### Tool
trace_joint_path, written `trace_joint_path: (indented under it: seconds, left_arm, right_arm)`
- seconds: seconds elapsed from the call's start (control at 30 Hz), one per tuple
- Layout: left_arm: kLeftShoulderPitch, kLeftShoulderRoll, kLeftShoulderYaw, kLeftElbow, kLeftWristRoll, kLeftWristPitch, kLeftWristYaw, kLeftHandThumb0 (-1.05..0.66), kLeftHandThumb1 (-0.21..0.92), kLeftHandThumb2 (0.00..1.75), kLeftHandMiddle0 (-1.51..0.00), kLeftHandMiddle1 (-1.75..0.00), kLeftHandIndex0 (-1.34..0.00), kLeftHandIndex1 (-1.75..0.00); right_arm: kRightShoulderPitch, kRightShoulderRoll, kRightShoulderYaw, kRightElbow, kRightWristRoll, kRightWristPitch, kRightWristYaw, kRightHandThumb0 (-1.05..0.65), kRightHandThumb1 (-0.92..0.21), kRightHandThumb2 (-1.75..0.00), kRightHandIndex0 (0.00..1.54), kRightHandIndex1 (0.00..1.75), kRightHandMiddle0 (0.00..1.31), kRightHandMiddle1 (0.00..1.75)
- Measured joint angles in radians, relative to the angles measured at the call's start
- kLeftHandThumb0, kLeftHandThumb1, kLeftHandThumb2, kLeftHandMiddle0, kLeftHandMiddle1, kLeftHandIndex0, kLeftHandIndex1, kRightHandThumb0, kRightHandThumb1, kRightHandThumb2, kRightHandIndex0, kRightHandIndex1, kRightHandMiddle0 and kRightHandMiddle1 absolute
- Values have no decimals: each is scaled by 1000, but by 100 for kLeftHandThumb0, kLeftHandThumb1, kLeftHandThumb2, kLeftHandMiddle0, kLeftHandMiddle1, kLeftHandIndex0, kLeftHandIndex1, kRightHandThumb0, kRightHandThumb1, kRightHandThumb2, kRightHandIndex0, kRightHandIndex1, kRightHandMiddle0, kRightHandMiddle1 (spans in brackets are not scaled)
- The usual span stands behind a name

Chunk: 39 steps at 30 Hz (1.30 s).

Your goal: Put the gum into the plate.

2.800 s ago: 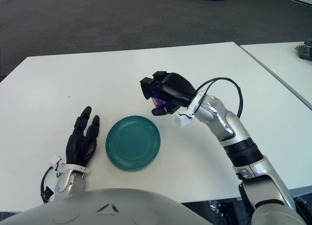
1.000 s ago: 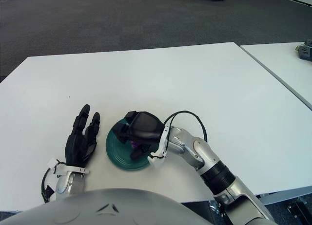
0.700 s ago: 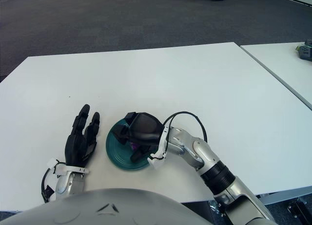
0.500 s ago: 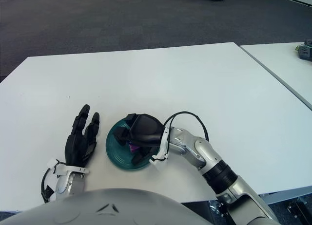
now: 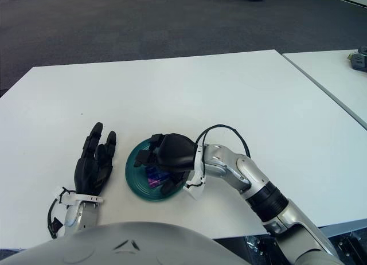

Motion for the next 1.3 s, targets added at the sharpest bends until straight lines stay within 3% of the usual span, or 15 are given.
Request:
trace_joint_path:
  seconds: [0.53, 0.67, 0.83, 1.07, 1.3]
  left_arm:
    - [3, 0, 2, -4, 18, 12, -10, -73, 92, 44, -10, -1, 0, -28]
    - [5, 0, 3, -6, 27, 14, -10, -72, 92, 46, -11, -1, 0, -30]
    - [4, 1, 1, -2, 60, -8, -13, -74, 92, 49, -9, 0, 0, -18]
    - [-10, 2, 4, 18, 90, -25, -16, -78, 92, 38, -1, 0, 0, -10]
    - [-8, 0, 13, 8, 44, 4, -16, -76, 92, 23, -7, -2, 0, -34]
  right_arm:
    - [-17, -10, -26, -6, 69, 5, 51, -105, -92, -97, 13, 0, 0, 24]
    - [-14, -6, -48, -8, 79, 5, 35, -105, -92, -97, 13, 0, 0, 26]
    - [9, 18, -82, -10, 112, 20, -7, -105, -92, -92, 16, 1, 0, 36]
    - [73, 69, -131, -31, 216, 121, -25, -105, -92, -89, 20, 2, 0, 49]
    - [157, 142, -188, -95, 296, 304, -34, -105, -92, -84, 23, 2, 0, 52]
